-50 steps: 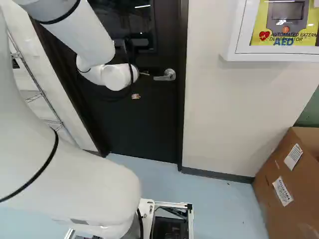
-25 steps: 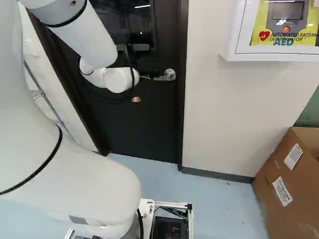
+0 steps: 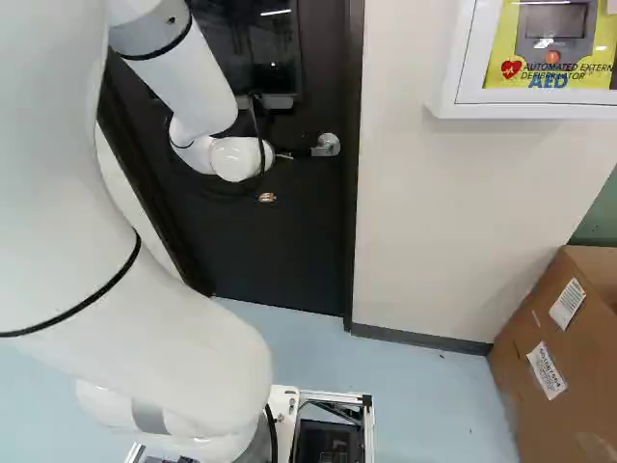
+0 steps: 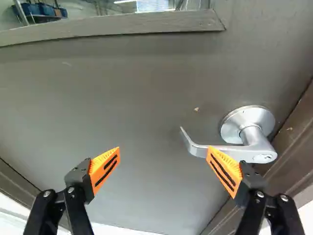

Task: Open the door and move inside

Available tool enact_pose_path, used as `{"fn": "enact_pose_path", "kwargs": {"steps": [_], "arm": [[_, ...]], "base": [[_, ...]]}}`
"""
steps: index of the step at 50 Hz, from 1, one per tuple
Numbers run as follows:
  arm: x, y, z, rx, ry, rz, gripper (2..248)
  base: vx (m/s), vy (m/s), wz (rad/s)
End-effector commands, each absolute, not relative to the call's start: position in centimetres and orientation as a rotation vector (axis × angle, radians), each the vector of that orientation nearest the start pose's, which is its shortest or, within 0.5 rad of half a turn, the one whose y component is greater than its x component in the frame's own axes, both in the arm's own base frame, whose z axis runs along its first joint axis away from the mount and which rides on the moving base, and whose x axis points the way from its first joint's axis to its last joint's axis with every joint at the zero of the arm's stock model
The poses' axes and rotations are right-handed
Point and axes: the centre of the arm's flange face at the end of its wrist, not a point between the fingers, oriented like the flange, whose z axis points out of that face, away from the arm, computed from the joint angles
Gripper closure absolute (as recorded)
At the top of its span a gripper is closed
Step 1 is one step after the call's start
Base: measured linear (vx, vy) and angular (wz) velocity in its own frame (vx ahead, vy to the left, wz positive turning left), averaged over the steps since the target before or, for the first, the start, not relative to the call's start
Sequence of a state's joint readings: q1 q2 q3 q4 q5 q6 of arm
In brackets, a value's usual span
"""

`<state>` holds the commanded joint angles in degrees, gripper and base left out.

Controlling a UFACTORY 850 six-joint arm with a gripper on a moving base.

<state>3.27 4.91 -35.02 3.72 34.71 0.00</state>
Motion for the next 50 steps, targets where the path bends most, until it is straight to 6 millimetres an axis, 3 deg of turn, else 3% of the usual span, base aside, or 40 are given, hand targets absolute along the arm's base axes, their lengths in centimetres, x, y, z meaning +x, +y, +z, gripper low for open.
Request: {"fn": "enact_pose_path", "kwargs": {"steps": [22,42,50], "arm": [[44.3,2.2,48.0,-2.509,0.029,-1.831,3],[40.6,2.1,49.1,-2.474,0.026,-1.872,3],[40.0,2.1,49.9,-2.454,0.026,-1.896,3]], "base": [[0.000,0.000,0.000],[0.000,0.000,0.000],[0.000,0.000,0.000]]}}
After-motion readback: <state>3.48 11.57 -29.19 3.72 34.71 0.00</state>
